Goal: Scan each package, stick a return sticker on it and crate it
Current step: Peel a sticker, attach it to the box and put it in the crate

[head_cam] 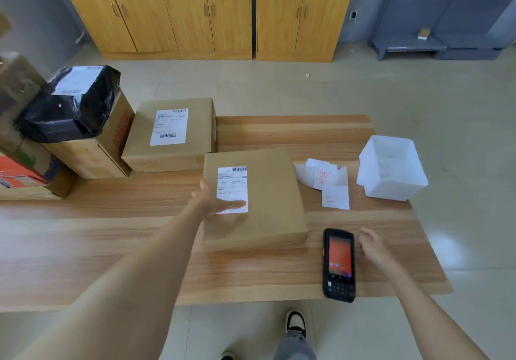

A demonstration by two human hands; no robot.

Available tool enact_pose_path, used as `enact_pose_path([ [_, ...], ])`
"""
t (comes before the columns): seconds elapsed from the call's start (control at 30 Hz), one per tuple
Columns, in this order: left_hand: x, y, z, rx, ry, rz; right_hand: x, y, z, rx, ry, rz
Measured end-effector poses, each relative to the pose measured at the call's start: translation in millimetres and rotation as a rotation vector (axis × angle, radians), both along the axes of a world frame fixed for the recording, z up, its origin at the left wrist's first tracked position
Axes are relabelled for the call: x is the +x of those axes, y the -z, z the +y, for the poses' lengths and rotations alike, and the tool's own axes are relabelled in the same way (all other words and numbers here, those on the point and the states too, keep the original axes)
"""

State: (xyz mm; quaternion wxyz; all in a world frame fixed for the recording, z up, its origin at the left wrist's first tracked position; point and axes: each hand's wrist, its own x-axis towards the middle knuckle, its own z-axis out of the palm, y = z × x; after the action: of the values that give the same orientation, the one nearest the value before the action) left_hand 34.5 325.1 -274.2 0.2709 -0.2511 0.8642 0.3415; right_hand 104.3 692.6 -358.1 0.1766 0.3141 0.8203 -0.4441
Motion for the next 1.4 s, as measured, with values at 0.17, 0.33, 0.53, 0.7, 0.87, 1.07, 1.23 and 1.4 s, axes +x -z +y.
enact_pose_path([
  [0.17,-39.5,-33.0,49.7,-0.145,0.046,0.12,-57.3,-31.7,4.8,0.028,-0.151,0.047],
  [0.33,-56.6,-33.4,97.6,-0.088,0.024,0.182,-101.4,-41.2,11.7,0.055,-0.31,0.042],
  [0.53,-74.8,-26.8,132.7,-0.042,0.042,0.233,-135.1,-32.9,16.6,0.003,-0.273,0.036],
  [0.7,-92.4,-22.0,148.2,-0.027,0.071,0.235,-159.1,-14.1,20.5,-0.017,-0.254,-0.016],
  [0.87,-101.5,-15.8,155.3,-0.028,0.08,0.197,-167.3,-6.3,20.4,0.003,-0.25,-0.025],
  [1.07,-106.8,-13.1,156.5,-0.016,0.098,0.185,-169.9,-10.8,21.1,0.061,-0.26,-0.024],
  [1.23,-107.4,-19.6,159.5,-0.001,0.123,0.194,-166.6,-26.8,17.9,0.023,-0.209,0.023],
  [1.4,-102.7,-34.9,165.0,0.043,0.177,0.249,-167.9,-56.9,4.2,-0.12,-0.091,0.15],
])
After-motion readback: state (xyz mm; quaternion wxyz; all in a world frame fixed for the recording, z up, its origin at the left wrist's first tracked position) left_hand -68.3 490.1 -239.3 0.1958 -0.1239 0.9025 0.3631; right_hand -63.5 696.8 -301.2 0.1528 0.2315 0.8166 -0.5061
